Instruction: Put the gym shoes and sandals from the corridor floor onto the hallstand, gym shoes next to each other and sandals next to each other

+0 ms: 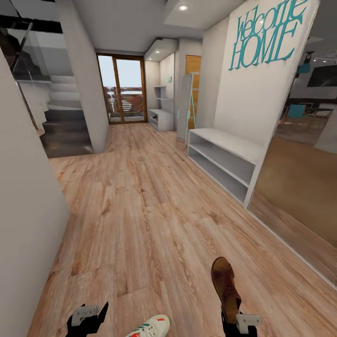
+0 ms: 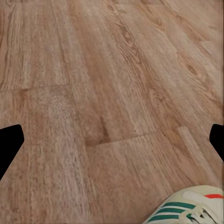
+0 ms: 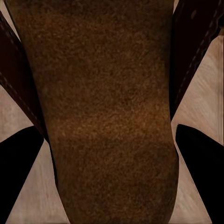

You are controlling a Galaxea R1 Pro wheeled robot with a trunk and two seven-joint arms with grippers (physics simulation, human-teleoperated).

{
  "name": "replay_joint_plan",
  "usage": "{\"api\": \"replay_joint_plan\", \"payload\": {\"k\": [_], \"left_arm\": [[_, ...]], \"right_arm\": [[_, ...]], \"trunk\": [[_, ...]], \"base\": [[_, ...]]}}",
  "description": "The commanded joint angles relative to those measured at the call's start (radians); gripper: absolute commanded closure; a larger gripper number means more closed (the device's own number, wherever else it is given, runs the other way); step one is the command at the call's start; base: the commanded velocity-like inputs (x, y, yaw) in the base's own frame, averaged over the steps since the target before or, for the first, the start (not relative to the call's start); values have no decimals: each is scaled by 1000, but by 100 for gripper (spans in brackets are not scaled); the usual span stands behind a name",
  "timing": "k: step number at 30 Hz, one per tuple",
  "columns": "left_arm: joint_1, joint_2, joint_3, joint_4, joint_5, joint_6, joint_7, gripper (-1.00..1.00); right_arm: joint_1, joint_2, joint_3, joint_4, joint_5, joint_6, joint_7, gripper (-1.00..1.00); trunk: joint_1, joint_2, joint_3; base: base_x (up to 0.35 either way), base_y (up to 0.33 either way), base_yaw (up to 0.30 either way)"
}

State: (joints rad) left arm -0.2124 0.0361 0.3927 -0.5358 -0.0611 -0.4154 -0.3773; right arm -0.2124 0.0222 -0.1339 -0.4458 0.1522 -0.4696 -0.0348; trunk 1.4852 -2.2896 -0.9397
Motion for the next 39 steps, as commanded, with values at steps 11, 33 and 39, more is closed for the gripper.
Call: {"api": "replay_joint_plan", "payload": {"k": [11, 33, 39], "left_arm": [[-1, -1, 9, 0, -6, -3, -8, -100], [-1, -1, 11, 0, -6, -3, -8, -100], [-1, -1, 10, 0, -6, -3, -8, -100]], "right_arm": [[-1, 2, -5, 1, 10, -3, -4, 100], [-1, 1, -6, 1, 10, -3, -4, 100], [-1, 2, -5, 1, 10, -3, -4, 100]], "trunk": [[0, 0, -1], [0, 0, -1], [0, 0, -1]], "base": [[-132, 0, -128], [-80, 42, -41], [-1, 122, -117]]}}
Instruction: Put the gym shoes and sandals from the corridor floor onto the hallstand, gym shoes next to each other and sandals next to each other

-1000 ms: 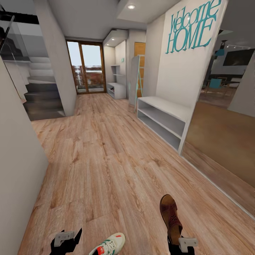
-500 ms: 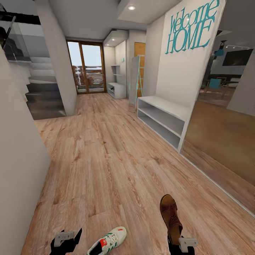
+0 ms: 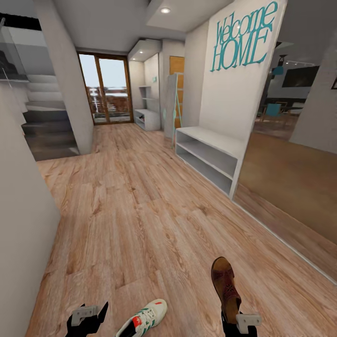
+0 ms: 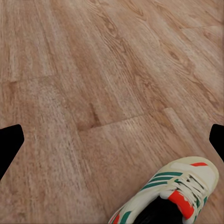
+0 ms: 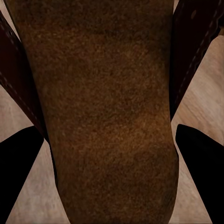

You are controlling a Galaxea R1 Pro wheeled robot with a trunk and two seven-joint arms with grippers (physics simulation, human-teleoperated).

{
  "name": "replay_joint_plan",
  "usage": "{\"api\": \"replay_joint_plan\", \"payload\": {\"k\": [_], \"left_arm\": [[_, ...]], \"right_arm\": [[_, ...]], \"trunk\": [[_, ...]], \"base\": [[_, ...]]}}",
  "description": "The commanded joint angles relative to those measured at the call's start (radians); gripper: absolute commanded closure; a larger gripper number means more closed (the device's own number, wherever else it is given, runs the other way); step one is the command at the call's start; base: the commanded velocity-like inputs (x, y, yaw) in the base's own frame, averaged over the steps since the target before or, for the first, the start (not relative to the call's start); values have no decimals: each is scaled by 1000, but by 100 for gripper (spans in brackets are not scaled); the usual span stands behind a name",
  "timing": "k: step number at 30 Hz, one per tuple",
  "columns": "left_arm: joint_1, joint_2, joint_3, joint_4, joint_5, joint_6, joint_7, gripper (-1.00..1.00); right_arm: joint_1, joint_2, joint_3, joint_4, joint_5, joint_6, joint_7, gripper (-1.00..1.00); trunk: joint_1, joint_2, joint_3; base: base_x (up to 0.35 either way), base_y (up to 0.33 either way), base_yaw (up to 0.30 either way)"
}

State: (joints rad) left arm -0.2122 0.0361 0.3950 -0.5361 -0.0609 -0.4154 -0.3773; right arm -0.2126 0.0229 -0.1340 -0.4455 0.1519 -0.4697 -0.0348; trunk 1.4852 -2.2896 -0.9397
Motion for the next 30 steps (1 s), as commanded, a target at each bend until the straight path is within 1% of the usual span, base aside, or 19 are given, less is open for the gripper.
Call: {"api": "replay_joint_plan", "payload": {"k": [1, 6, 14, 21, 24, 30], "left_arm": [[-1, -1, 7, 1, -6, -3, -8, -100], [-1, -1, 8, 1, -6, -3, -8, -100], [-1, -1, 8, 1, -5, -3, -8, -100], [-1, -1, 8, 1, -6, -3, -8, -100], [-1, -1, 8, 1, -6, -3, -8, -100], [-1, 1, 6, 0, -7, -1, -5, -100]], "right_arm": [[-1, 1, -5, 1, 10, -3, -4, 100], [-1, 0, -5, 1, 11, -3, -4, 100], [-1, 0, -6, 2, 11, -3, -4, 100], [-1, 0, -6, 3, 10, -3, -4, 100], [-1, 0, -6, 3, 10, -3, -4, 100], [-1, -2, -6, 3, 11, -3, -4, 100]], "trunk": [[0, 0, -1], [0, 0, -1], [0, 0, -1], [0, 0, -1], [0, 0, -1], [0, 0, -1]], "base": [[0, 18, -13], [0, 30, -5], [0, 132, -1], [0, 25, -6], [0, 4, -112], [0, 1, -221]]}}
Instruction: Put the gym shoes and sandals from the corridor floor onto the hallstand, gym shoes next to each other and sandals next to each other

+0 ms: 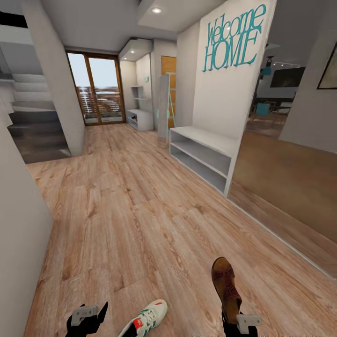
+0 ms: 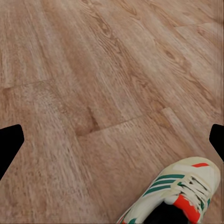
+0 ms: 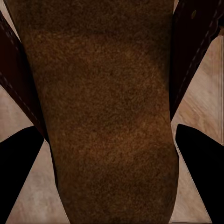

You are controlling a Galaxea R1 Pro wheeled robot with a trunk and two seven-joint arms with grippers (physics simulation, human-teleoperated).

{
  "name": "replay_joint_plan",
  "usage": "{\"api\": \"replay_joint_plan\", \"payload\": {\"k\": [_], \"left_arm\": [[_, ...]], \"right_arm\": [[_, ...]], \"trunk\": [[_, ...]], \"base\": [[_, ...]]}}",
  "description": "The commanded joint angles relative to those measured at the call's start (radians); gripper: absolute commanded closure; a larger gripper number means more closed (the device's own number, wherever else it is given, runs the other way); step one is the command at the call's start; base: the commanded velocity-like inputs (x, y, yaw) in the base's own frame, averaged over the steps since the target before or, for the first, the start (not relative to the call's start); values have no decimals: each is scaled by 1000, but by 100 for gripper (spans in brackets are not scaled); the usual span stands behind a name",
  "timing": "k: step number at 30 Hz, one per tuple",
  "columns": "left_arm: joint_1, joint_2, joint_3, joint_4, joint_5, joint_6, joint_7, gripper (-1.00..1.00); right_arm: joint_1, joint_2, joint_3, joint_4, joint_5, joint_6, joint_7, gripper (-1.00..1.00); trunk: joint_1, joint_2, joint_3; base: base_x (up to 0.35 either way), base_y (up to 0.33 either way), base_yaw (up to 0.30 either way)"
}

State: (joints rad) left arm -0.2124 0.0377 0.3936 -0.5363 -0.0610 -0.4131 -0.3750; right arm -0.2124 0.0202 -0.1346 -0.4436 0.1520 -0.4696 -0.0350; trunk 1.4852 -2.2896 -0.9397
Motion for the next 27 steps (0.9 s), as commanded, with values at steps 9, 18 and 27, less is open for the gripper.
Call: {"api": "replay_joint_plan", "payload": {"k": [9, 18, 27], "left_arm": [[-11, 14, 7, -9, -11, 6, -6, -100], [-18, 79, 8, -2, -78, 14, -7, -100], [-84, 96, 5, -3, -235, 130, -14, -100]], "right_arm": [[-1, -1, -5, -29, 12, -1, -1, 100], [-3, -2, -5, -198, 13, 41, 0, 100], [-109, -1, -1, -356, 11, 292, 41, 100]], "trunk": [[0, 0, -1], [0, 0, -1], [0, 0, -1]], "base": [[0, 0, -110], [0, 0, -9], [0, 0, 0]]}}
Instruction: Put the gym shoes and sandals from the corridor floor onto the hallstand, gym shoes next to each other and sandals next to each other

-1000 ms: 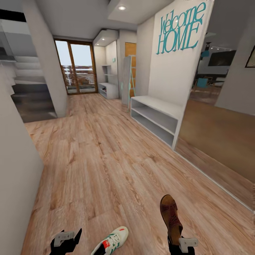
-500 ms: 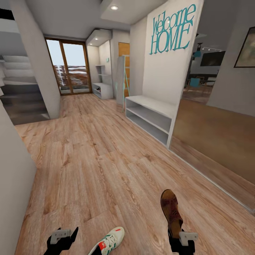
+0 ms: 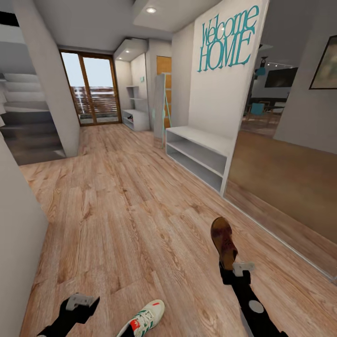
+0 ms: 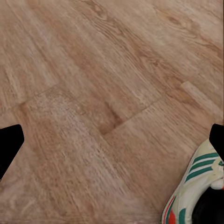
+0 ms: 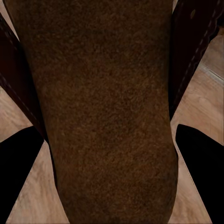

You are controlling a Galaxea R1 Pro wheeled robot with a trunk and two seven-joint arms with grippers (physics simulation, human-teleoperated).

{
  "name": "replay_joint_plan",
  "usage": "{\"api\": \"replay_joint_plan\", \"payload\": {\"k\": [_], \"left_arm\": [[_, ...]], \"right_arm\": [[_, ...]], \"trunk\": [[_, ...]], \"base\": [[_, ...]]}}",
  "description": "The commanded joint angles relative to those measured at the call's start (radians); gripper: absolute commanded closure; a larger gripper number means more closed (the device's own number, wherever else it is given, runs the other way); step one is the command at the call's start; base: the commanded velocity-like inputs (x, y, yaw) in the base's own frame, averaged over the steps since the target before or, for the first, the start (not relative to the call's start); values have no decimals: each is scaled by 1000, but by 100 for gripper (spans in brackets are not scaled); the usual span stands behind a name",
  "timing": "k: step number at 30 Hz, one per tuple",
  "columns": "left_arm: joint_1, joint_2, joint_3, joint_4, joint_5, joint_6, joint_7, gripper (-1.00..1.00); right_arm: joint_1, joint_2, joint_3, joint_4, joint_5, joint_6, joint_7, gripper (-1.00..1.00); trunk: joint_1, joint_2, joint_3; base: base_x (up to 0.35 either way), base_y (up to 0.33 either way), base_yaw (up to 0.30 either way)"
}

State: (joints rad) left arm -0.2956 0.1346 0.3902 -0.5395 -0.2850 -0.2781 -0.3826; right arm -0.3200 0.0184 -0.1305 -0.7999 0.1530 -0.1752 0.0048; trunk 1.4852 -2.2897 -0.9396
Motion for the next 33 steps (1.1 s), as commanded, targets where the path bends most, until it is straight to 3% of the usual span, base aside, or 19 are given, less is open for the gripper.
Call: {"api": "replay_joint_plan", "payload": {"k": [1, 2, 5, 8, 12, 18, 33], "left_arm": [[-7, -1, 8, 1, -30, 14, -7, -100], [-17, -1, 8, 1, -67, 53, -9, -100], [-41, -6, 7, 0, -131, 126, -11, -100], [-67, -13, -1, 1, -184, 179, -14, -100], [-88, -16, -33, 1, -227, 210, -33, -100], [-97, -18, -66, 2, -243, 226, -52, -100], [-90, -18, -74, 3, -252, 227, -49, -100]], "right_arm": [[-11, 1, -3, -13, 10, 16, 15, 100], [-29, 1, 2, -43, 10, 51, 47, 100], [-58, 1, 8, -108, 10, 123, 107, 100], [-71, 0, 9, -177, 11, 211, 137, 100], [-77, -5, 9, -249, 10, 311, 154, 100], [-79, -12, 14, -283, 12, 369, 162, 100], [-78, -20, 14, -290, 15, 384, 164, 100]], "trunk": [[0, 0, -1], [0, 0, -1], [0, 0, -1], [0, 0, -1], [0, 0, -1], [0, 0, -1], [0, 0, -1]], "base": [[0, 0, 0], [0, 0, 0], [0, 0, 0], [0, 0, 0], [0, 0, 0], [0, 0, 0], [0, 0, 0]]}}
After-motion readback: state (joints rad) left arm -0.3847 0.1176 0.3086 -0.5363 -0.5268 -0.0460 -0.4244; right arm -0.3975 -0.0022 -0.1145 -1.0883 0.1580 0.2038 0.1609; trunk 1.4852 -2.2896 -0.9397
